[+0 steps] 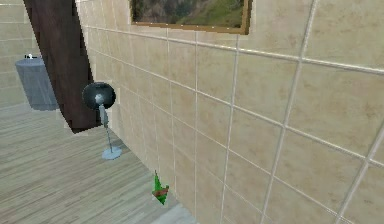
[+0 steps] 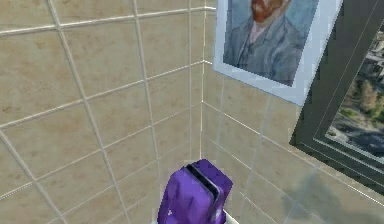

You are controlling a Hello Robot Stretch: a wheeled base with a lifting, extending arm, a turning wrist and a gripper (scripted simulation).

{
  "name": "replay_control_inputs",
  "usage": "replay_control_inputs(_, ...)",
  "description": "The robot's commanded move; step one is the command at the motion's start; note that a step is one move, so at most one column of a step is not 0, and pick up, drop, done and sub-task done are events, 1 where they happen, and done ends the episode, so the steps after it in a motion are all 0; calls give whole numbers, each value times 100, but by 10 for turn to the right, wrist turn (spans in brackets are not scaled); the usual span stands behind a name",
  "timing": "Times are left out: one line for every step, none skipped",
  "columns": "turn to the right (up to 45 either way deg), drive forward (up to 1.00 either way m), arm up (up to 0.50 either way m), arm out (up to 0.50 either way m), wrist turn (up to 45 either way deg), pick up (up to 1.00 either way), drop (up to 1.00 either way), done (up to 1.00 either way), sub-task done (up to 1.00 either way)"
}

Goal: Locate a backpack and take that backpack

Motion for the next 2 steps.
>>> replay_control_inputs(0, 0, 10, 0, 0, 0, 0, 0, 0)
replay_control_inputs(0, 0, 0, 0, 0, 0, 0, 100, 0)
